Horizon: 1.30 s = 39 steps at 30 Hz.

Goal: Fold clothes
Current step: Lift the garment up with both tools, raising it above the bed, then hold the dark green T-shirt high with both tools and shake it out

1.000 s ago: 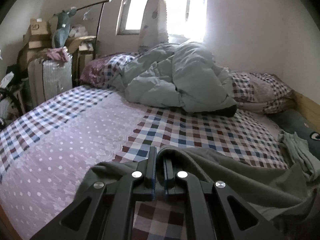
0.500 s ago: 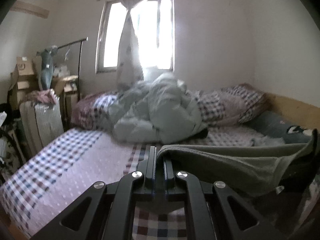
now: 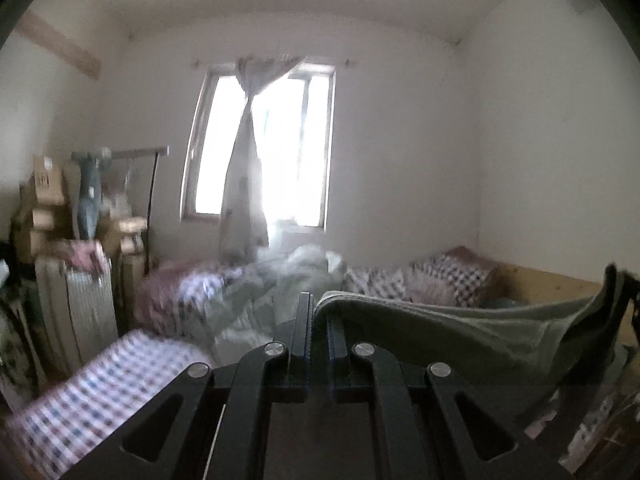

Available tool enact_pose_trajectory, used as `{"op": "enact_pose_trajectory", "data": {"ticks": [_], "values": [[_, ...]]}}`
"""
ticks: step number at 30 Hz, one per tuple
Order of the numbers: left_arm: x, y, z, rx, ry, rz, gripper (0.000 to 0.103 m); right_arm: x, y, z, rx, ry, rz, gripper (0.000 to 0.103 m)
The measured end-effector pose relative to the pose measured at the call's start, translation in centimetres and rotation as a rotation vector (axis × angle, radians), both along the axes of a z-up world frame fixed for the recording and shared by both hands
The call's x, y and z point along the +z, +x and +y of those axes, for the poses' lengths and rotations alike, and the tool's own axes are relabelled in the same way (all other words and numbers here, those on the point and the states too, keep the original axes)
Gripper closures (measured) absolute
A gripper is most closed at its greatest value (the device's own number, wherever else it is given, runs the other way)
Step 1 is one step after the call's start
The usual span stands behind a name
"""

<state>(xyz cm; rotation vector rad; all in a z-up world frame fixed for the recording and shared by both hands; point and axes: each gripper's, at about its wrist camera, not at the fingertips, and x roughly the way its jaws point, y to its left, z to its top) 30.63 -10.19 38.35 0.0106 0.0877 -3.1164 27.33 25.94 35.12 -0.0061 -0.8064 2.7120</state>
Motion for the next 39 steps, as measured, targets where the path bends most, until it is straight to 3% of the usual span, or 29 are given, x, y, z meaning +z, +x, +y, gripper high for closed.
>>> {"op": "enact_pose_trajectory", "data": {"ticks": [10,22,31,39], "values": [[5.4,7.5,3.2,0.008,-0.152,0.208,0.098,8.1,5.3,2.3,0.019,-0.076,0.165,0.1],[10.6,14.3,2.1,-0.038,-0.06,0.27,0.098,13.0,10.6,3.0,0.057,-0.071,0.286,0.1],[12.8,16.7,0.2,-0.038,0.002,0.244,0.098,14.3,14.7,2.4,0.109,-0.077,0.332,0.1],[11.1,10.2,-1.8,-0.004,0.024,0.1,0.098,12.9,13.2,0.6,0.154,-0.077,0.278,0.1]]}}
